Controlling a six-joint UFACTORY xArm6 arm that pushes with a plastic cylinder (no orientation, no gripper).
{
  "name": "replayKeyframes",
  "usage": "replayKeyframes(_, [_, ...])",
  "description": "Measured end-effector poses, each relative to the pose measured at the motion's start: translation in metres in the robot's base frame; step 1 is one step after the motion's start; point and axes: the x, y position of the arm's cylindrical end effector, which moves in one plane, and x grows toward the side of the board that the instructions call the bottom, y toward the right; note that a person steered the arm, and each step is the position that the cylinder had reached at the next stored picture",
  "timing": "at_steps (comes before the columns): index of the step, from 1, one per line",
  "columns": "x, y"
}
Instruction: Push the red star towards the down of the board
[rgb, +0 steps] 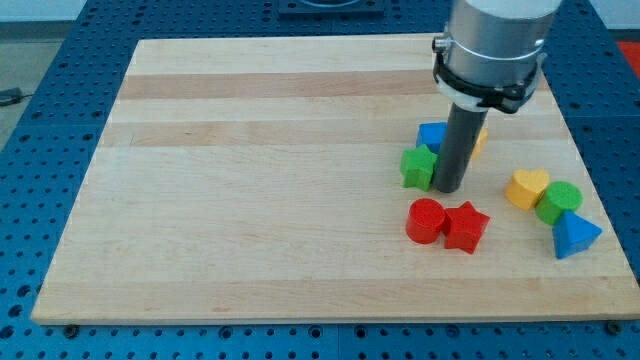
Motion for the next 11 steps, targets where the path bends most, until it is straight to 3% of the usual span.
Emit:
replayKeyframes(2, [-0.004, -0.017])
replayKeyframes(5, [0.008, 0.004])
replayKeyframes(11, [0.114, 0.068])
